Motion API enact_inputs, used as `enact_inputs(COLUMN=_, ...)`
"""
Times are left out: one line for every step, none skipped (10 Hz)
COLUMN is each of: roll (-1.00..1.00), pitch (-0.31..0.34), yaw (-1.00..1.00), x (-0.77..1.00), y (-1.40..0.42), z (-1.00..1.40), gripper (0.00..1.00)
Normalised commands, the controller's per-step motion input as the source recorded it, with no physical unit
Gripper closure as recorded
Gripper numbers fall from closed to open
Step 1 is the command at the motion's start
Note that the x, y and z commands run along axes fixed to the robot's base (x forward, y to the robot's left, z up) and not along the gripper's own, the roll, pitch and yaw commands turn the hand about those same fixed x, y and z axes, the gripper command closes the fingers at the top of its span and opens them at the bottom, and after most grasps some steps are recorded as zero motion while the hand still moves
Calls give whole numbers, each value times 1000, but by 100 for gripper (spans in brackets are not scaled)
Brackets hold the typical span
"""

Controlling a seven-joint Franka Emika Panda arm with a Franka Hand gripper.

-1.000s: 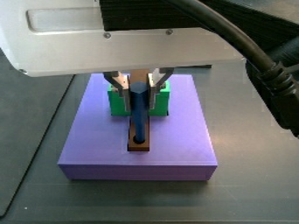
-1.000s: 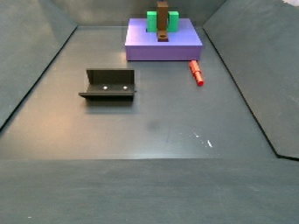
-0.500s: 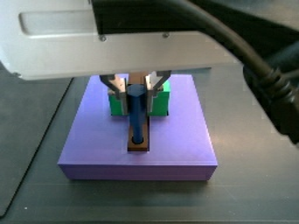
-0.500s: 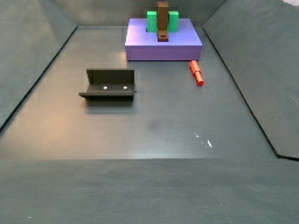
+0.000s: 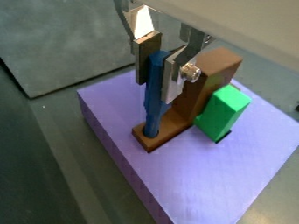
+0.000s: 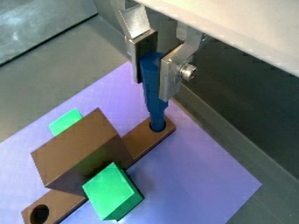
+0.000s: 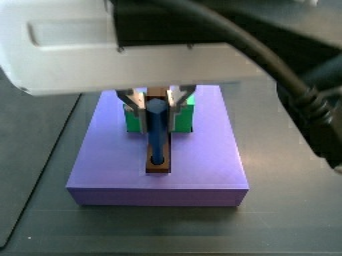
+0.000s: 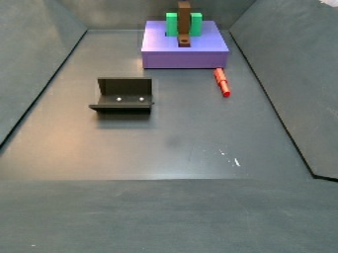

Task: Pick up the blue object. Move up. Place the blue object on the fixture. Regrasp the blue object. Move to above the board. Insert the blue object.
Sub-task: Insert the blue object.

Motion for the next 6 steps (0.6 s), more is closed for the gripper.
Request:
enact_inputs(roll=-9, pitch=0, yaw=0, x=269, y=46, z=-500, gripper=100)
enact_inputs(roll=-3, pitch=-20, yaw=0, x=200, y=11, z=-669, gripper=100)
enact_inputs(roll=0, pitch=-27, yaw=0, x=149, y=0, z=-711, gripper=100)
enact_inputs(roll=0, pitch=-73, yaw=0, x=0, y=17, z=-791, gripper=100)
enact_inputs(roll=0, pitch=-116, yaw=0, x=0, y=26, z=-943, gripper=100)
enact_inputs(roll=0, pitch=-109, yaw=0, x=0, y=69, z=-800, gripper=100)
